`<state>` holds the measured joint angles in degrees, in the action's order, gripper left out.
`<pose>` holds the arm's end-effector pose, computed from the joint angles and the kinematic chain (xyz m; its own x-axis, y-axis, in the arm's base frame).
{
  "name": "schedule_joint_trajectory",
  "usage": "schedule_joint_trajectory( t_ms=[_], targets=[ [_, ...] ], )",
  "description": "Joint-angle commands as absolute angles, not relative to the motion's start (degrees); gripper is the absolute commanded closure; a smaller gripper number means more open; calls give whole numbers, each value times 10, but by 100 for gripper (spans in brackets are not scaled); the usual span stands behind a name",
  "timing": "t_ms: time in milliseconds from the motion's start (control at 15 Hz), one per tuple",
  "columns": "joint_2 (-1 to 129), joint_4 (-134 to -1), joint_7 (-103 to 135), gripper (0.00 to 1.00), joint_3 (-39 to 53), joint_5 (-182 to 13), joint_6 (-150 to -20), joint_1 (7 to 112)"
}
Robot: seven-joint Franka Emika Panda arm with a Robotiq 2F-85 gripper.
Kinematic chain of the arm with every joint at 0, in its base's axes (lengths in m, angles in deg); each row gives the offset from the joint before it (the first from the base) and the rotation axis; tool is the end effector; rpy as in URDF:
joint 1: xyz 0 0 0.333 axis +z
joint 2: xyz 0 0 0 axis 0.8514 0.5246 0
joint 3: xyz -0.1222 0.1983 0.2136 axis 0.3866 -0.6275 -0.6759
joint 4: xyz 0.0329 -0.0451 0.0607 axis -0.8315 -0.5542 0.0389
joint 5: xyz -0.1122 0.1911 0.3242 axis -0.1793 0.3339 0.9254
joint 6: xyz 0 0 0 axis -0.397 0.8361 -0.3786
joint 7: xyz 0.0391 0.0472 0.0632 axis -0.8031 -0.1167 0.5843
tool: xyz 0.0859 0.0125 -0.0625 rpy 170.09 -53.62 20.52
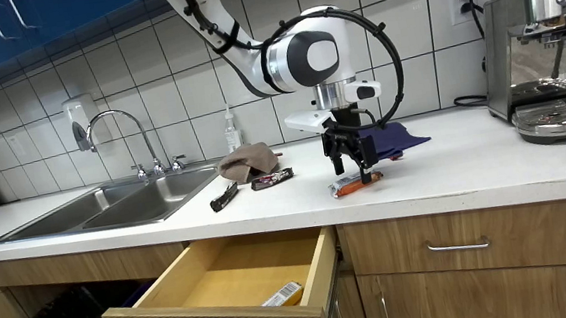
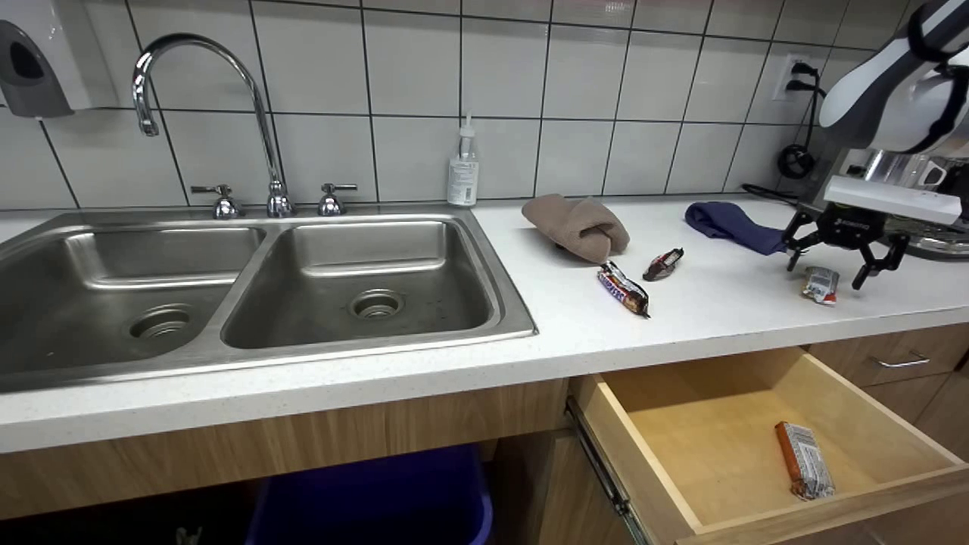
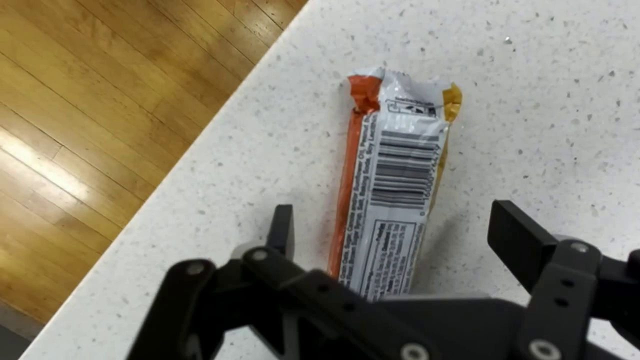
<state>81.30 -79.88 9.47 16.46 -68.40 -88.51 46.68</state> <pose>0.5906 -0.2648 0.2153 0.7223 -0.6916 0.0052 -0.6913 -0.7222 -0.0251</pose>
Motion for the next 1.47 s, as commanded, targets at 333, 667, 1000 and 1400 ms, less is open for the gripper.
schedule_joint_trajectory(
  t_ms=[333, 667, 1000, 1400],
  targets=[
    [842, -746, 76, 58, 161, -702, -841, 458],
    [841, -744, 78, 84, 161, -704, -841, 458],
    [825, -762, 82, 84, 160, -703, -854, 459],
    [794, -801, 85, 84, 159, -702, -872, 466]
  ],
)
